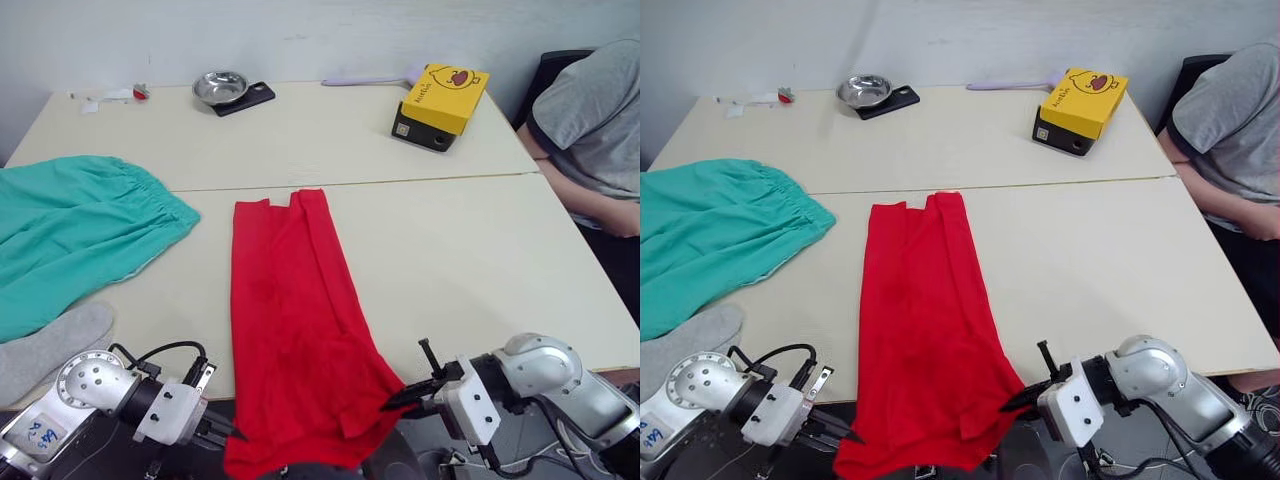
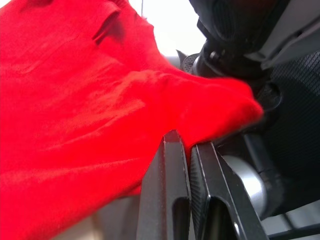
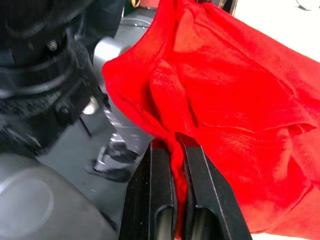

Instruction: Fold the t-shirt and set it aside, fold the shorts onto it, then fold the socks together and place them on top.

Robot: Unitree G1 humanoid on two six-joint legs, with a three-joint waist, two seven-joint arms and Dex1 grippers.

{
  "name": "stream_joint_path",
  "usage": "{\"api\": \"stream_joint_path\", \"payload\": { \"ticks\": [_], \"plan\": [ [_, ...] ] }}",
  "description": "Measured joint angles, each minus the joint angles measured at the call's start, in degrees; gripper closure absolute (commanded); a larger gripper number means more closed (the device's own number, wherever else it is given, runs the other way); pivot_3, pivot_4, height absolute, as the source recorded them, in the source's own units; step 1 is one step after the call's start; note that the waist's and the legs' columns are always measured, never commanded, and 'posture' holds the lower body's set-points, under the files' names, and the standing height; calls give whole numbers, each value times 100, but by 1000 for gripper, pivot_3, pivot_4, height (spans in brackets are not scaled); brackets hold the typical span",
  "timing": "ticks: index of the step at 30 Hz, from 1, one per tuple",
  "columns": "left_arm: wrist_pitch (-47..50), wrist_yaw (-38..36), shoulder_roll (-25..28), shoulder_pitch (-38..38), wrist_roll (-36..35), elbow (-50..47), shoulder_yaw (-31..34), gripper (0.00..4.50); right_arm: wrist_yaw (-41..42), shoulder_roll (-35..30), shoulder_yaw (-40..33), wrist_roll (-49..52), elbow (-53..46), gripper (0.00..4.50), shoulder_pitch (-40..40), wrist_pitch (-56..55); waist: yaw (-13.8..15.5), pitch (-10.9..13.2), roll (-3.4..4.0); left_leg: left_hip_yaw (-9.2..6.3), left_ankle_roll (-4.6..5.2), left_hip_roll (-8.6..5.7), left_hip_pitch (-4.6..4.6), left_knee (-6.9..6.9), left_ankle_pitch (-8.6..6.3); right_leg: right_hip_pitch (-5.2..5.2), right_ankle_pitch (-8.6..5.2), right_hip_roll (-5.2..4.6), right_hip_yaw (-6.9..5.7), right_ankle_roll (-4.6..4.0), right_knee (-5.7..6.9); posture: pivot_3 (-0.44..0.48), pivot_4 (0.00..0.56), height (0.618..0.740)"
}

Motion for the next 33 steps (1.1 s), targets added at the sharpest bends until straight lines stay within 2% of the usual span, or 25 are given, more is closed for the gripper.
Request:
{"api": "stream_joint_path", "payload": {
  "ticks": [4, 9, 13, 15, 20, 24, 29, 31, 33],
  "plan": [
    [364, -161, 2, 158, -102, 2, 272, 4464, 162, -190, -91, 308, -252, 4500, 169, 765, 5, 1, 0, 0, -1, -1, -4, -1, -2, -2, -2, -1, 0, -4, -5, 0, 150, 740],
    [806, -444, 8, 367, -462, -46, 719, 4464, 429, -661, -378, 1252, -811, 4500, 216, 2165, -8, 2, 0, -2, 3, 1, -7, -8, -6, -5, -4, -1, -3, -7, -8, 0, 150, 740],
    [1357, -503, 7, 397, -765, -217, 1006, 4464, 558, -687, -530, 1823, -1080, 4500, -188, 3058, -8, 6, 0, -6, -2, 2, -8, -9, -10, -5, -6, 0, -7, -9, -10, 0, 150, 740],
    [1835, -449, 6, 308, -1003, -251, 1157, 4464, 543, -498, -572, 2031, -1082, 4500, -630, 3476, -13, 10, -7, -6, -2, 3, -7, -7, -10, -5, -6, 1, -7, -9, -9, 0, 150, 740],
    [3341, 4, -30, -641, -1960, -110, 1606, 4464, 209, 285, -668, 2513, -639, 4500, -1858, 4454, -9, 15, -10, -12, -12, 0, -15, 0, -12, -8, -3, -1, -6, -8, -6, 0, 150, 740],
    [4438, 593, -373, -1730, -2489, 659, 1925, 4464, -251, 951, -864, 2650, 152, 4500, -2795, 5131, -10, 16, -9, -12, 0, -3, -16, 2, -1, -11, 1, -5, -7, -4, 8, 0, 150, 740],
    [5257, 1372, -1010, -2792, -2695, 1695, 2141, 4464, -926, 1655, -969, 2352, 1217, 4500, -3523, 5524, -32, 13, -13, -2, -32, -2, -55, 9, 9, -61, 1, -6, -6, -4, 27, 0, 150, 740],
    [5315, 1694, -1364, -3276, -2569, 2148, 2181, 4464, -1302, 1990, -971, 1994, 1833, 4500, -3907, 5592, -31, 14, -15, 1, -32, 1, -106, 41, 13, -104, 2, -5, -8, -3, 45, 0, 150, 740],
    [5285, 1956, -1634, -3621, -2300, 2539, 2166, 4464, -1556, 2226, -968, 1654, 2293, 4500, -4134, 5579, -25, 14, -15, 2, -32, 0, -106, 45, 13, -104, 2, -5, -9, -3, 46, 0, 150, 740]
  ]
}}
